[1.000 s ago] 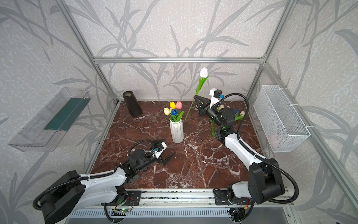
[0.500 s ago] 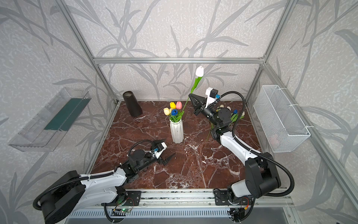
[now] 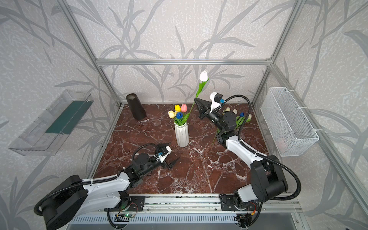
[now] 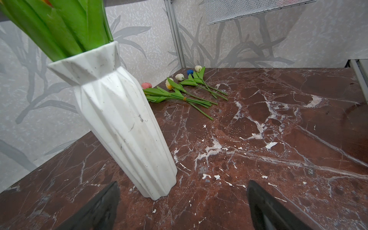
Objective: Arrange the flowers into the vase
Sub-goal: 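Lift the white tulip with the right gripper toward the vase, then carry the white tulip over the vase mouth with the right gripper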
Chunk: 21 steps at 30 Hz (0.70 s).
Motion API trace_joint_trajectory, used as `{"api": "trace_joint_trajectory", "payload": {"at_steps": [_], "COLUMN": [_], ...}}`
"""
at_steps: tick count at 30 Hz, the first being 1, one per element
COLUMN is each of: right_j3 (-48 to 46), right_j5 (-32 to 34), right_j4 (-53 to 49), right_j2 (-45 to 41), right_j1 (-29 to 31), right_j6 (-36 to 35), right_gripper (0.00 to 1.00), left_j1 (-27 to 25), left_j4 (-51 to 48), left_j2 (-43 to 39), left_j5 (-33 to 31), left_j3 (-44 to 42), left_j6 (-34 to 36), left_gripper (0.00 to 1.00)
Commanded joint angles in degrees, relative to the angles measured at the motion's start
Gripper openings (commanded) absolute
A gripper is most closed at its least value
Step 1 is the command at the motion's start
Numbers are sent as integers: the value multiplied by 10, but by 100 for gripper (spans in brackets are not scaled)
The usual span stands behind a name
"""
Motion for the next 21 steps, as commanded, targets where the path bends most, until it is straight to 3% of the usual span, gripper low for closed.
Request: {"api": "trace_joint_trajectory", "payload": {"at_steps": [1,21], "right_j3": [-7,20], "right_j5": [-5,-15], "right_j4": [4,-2], "right_j2": [-14,11], "right_j1": [6,43], "right_j6": [-19,-31], "right_gripper": [0,0], "left_j1": [-1,-1], "left_j4": [17,13], "left_j2": [5,0], "left_j5": [3,4], "left_j3": [10,9], "left_j6": [8,9], "left_gripper": [99,99]}}
